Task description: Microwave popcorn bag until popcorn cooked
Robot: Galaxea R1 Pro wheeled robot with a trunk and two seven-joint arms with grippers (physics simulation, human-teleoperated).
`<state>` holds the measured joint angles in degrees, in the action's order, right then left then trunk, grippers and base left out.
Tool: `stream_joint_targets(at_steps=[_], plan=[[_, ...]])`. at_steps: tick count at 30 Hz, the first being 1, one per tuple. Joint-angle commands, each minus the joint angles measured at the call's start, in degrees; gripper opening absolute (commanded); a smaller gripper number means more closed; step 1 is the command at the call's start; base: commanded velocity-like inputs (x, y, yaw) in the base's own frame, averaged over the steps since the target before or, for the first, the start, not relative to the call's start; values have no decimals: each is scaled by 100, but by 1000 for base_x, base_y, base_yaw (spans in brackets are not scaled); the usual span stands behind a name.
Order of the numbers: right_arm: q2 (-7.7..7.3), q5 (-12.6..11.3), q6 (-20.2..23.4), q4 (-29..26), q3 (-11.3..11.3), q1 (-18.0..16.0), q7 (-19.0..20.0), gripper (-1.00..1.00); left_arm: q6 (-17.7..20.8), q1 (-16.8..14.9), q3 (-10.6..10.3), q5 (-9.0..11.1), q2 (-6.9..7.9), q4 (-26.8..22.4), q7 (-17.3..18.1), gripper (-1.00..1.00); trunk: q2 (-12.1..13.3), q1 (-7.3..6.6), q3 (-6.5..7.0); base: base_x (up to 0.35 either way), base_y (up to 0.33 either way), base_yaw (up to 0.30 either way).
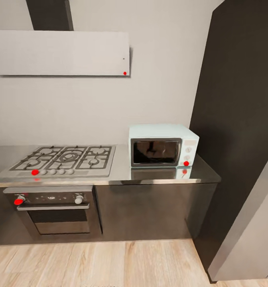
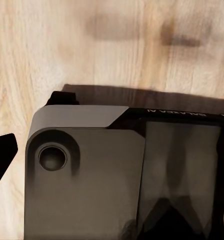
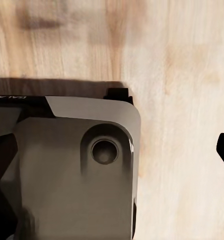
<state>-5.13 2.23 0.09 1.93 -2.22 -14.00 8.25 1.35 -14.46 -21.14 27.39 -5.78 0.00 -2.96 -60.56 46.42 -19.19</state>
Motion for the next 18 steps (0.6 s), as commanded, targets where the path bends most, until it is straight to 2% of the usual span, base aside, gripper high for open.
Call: stream_joint_targets(at_steps=[1, 4, 13, 18], plan=[[-4, 23, 1, 9, -24, -6, 18, 100, 14, -5, -49, 47, -2, 0, -20, 100, -4, 0, -6, 0, 0, 270], [-5, 22, 0, 9, -24, -6, 19, 100, 14, -5, -49, 47, -2, 0, -20, 100, -4, 0, -6, 0, 0, 146], [-5, 23, -43, 9, -24, -6, 19, 100, 20, 16, -50, 47, -18, 0, -24, 100, -4, 0, -6, 0, 0, 9], [-5, 23, -52, 9, -24, -4, 19, 100, 14, 106, -49, 47, -10, 0, -20, 100, -4, 0, -6, 107, -150, 0]])
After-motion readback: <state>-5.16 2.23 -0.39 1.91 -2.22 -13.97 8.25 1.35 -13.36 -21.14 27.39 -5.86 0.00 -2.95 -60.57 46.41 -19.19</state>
